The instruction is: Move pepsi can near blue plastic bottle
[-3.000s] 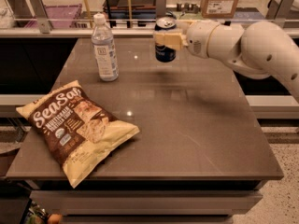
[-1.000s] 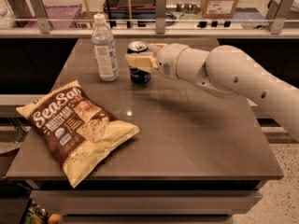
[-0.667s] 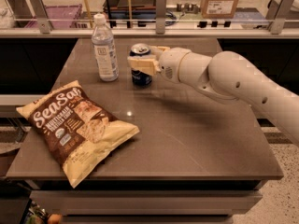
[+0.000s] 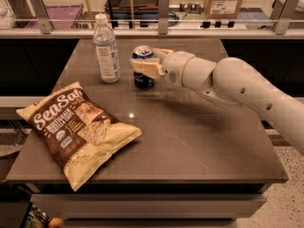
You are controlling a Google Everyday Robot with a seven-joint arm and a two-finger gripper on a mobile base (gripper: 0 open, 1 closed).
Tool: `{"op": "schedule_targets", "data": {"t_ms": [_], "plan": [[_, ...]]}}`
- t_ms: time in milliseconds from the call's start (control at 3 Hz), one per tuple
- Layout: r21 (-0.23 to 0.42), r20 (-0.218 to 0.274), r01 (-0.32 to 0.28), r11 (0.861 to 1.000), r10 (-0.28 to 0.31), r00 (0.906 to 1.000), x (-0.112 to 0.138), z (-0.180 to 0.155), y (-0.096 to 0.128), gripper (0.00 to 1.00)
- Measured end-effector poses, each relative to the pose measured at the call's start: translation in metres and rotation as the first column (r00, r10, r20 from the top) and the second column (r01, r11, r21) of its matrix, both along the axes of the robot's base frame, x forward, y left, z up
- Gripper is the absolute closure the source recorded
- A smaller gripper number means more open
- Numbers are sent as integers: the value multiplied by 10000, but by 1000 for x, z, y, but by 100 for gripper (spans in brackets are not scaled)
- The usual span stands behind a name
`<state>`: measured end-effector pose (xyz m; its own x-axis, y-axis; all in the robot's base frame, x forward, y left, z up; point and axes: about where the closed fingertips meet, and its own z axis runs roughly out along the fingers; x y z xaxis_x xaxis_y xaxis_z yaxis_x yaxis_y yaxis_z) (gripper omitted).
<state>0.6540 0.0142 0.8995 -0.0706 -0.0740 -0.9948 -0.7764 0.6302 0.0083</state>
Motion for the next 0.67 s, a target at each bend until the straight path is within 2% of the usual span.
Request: {"op": "schedule_targets", "data": {"t_ms": [667], "plan": [[1, 7, -69, 10000, 69, 10000, -1, 1, 4, 36]]}}
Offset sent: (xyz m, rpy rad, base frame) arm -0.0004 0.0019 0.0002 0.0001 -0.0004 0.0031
